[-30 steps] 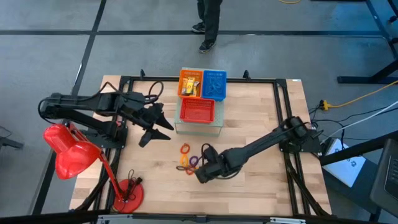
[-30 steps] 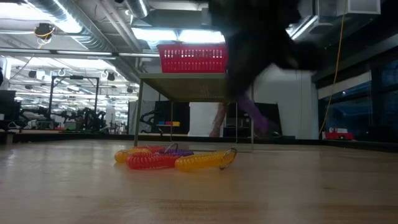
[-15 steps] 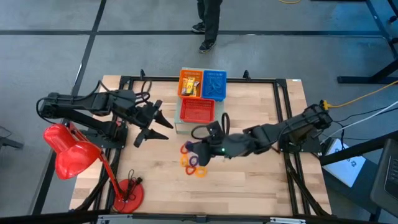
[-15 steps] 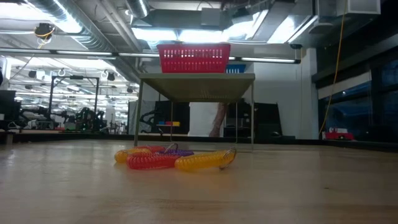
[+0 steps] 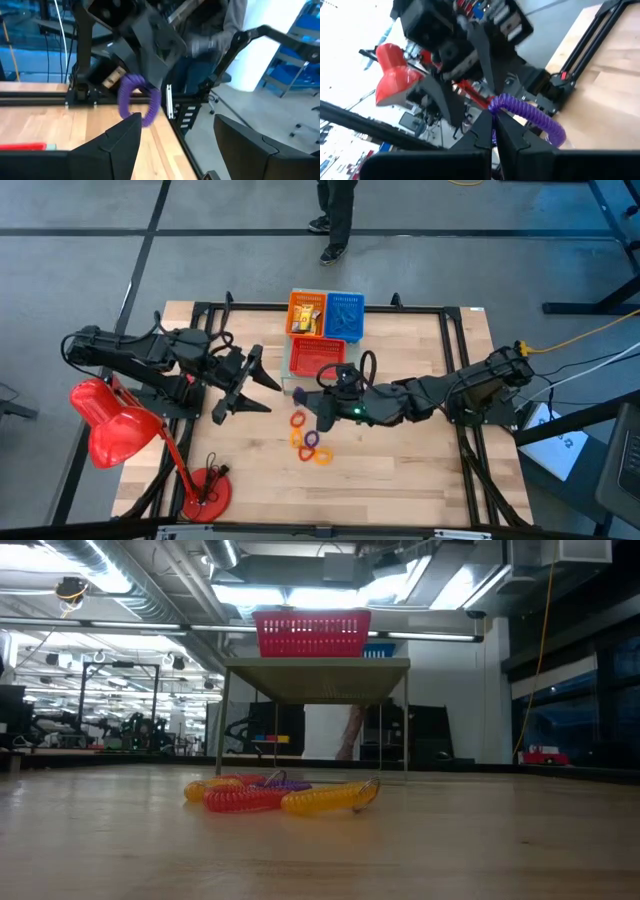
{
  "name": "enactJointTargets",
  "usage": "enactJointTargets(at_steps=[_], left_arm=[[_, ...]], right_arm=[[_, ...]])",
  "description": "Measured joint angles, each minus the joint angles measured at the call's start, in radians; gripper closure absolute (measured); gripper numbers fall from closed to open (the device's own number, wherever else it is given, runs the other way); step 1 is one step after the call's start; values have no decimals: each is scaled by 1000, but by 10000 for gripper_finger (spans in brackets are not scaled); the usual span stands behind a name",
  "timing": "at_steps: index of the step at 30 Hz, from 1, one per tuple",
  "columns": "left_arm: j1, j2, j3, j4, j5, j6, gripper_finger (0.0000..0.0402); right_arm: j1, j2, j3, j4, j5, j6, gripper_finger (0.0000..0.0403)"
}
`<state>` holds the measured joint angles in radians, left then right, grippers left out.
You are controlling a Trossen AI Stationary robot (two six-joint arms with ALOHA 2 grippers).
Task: Pick & Place Office Desk Supplies
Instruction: Put the violet spring keychain into the red bin
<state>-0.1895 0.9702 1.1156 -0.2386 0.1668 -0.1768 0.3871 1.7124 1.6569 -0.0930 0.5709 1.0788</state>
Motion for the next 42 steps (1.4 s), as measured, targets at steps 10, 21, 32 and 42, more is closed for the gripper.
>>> enactJointTargets(at_steps=[10, 21, 32, 42], left_arm=[[-4, 31, 0, 15, -104, -14, 159], [-3, 68, 0, 63, -172, -22, 163], [-3, 110, 0, 101, -232, -38, 194], [-3, 109, 0, 74, -242, -74, 372]], right_arm=[[-41, 9, 0, 55, -14, -70, 395], [-53, 9, 0, 64, -38, -96, 395], [-53, 10, 0, 64, -38, -111, 395], [-50, 10, 0, 125, -28, -189, 349]])
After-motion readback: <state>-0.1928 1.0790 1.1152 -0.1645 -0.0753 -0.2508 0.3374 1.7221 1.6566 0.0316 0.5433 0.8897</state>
